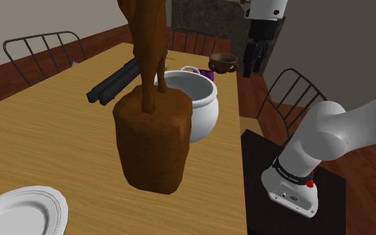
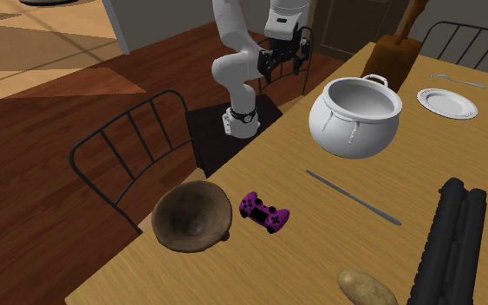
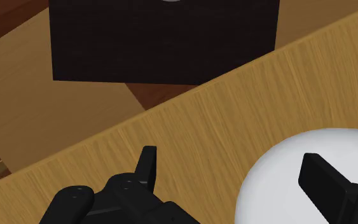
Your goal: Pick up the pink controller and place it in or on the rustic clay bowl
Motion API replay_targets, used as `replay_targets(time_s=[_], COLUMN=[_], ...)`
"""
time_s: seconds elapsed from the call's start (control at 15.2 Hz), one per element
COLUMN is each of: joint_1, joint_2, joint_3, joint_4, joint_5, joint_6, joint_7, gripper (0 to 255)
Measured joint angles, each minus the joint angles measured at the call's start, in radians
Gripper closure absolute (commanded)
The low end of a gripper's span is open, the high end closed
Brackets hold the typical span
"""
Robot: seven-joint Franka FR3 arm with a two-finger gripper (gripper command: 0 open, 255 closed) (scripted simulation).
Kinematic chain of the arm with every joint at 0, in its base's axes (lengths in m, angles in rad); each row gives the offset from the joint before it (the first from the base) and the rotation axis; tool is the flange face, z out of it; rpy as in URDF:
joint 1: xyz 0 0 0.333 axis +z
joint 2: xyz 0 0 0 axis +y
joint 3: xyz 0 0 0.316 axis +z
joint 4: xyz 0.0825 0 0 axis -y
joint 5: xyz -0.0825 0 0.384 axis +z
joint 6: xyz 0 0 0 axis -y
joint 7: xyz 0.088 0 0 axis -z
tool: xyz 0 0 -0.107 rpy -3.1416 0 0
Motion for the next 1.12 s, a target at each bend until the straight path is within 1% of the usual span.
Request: replay_targets(time_s=[0.07,0.2,0.4,0.79,1.12], joint_1=[0.0,-0.002,-0.004,-0.008,0.0], joint_2=[0.0,0.026,0.088,0.261,0.421], joint_3=[0.0,-0.018,-0.057,-0.147,-0.205], joint_4=[0.0,-0.003,-0.001,0.053,0.129], joint_5=[0.0,-0.018,-0.054,-0.116,-0.129], joint_6=[0.0,0.031,0.099,0.24,0.344], joint_7=[0.0,-0.032,-0.103,-0.263,-0.381], gripper=[0,0,0,0,0])
